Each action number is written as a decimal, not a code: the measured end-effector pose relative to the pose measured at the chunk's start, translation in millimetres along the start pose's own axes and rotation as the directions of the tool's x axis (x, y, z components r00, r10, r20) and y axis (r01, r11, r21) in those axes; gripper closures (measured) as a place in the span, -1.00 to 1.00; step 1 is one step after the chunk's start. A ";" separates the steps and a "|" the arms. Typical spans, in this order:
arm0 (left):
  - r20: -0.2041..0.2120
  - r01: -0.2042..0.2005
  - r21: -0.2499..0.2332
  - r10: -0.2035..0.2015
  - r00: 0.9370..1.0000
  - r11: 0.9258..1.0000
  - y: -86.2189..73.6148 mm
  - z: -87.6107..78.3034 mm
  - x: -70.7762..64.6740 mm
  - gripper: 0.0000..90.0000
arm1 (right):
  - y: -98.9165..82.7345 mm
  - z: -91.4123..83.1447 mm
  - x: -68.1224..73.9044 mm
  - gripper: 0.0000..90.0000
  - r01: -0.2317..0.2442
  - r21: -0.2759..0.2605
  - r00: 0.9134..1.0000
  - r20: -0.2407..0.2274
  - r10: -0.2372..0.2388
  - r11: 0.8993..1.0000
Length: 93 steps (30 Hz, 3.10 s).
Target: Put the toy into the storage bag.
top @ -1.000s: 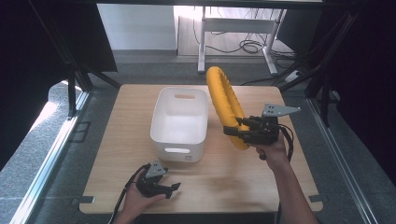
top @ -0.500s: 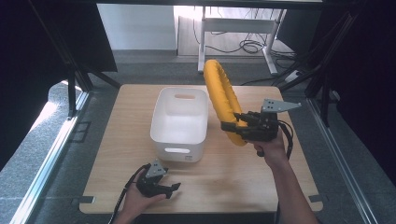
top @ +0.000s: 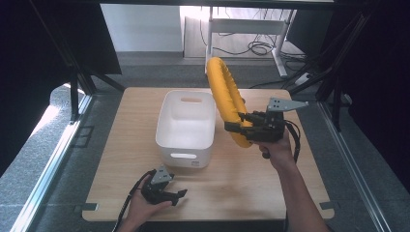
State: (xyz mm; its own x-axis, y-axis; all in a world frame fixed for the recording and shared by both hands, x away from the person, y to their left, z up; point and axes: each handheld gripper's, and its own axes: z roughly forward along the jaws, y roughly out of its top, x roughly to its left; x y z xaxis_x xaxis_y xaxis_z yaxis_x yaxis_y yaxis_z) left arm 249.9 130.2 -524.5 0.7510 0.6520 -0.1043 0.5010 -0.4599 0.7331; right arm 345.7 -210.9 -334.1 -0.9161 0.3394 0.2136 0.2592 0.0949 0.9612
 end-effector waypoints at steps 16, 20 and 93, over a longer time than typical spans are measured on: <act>0.000 0.000 -0.004 0.000 1.000 1.000 0.1 -0.7 0.2 -0.46 | 14.3 8.7 3.5 0.15 0.014 -0.015 1.000 -0.004 -0.014 1.000; 0.000 0.000 -0.004 0.000 1.000 1.000 0.1 -0.6 0.2 -0.46 | 15.7 11.1 3.0 0.15 0.011 -0.017 1.000 -0.002 -0.011 1.000; -0.008 0.005 -0.019 -0.005 1.000 1.000 -0.1 -6.0 4.1 -0.46 | 43.8 90.5 16.6 0.15 0.032 -0.002 0.993 -0.113 -0.032 0.999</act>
State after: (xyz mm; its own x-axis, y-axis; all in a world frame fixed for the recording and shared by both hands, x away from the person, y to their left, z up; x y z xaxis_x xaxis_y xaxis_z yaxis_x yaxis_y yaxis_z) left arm 250.4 136.5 -520.9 0.7450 0.6591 -0.1028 0.4967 -0.4453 0.7449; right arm 369.6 -116.4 -304.2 -0.9526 0.2284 0.2011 0.2293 0.1041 0.9678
